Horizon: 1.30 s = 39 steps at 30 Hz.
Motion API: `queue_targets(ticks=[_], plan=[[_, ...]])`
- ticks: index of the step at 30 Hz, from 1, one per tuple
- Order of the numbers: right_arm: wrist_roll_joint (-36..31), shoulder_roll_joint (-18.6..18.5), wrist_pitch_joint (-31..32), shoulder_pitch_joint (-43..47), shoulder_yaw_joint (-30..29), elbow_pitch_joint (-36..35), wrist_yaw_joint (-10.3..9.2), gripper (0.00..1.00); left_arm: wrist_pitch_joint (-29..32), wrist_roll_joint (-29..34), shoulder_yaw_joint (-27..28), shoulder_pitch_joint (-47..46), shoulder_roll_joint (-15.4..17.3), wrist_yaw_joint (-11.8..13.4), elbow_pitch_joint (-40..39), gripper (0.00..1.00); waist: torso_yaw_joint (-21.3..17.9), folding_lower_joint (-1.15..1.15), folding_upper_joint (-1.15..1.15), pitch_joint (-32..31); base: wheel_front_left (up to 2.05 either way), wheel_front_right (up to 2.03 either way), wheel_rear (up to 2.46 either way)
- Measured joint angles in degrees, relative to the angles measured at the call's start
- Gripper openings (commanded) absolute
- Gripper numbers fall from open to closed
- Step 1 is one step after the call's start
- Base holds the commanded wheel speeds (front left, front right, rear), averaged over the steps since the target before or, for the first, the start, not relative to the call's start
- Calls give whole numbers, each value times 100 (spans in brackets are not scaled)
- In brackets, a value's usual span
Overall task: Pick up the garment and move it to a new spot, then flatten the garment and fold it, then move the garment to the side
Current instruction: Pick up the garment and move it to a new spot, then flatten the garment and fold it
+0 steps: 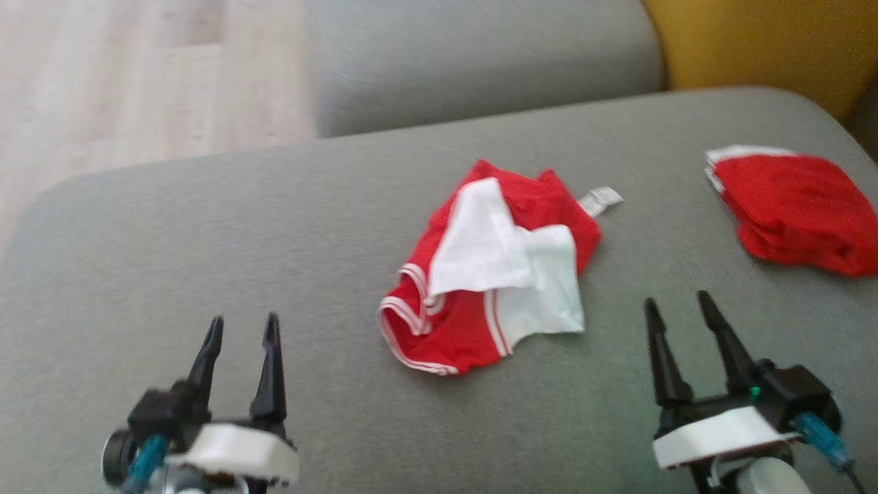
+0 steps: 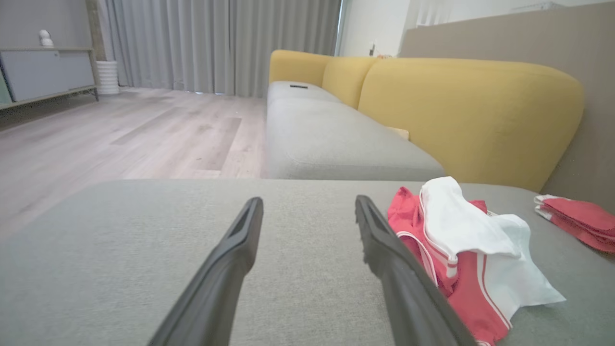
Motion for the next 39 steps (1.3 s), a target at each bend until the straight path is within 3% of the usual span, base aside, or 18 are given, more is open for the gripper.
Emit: queue_targets(ticks=[6,14,39], plan=[[-136,62,0,360,-396,-35,0,100,0,215,130,678,-54,69,-398,100,516,0,0,-278,0,0,0],[-428,157,0,746,-426,-9,0,100,0,571,35,1255,-59,108,-647,100,966,0,0,-642,0,0,0],[-233,164,0,833,-305,134,0,100,0,665,-147,1428,-59,152,-558,100,884,0,0,-754,0,0,0]])
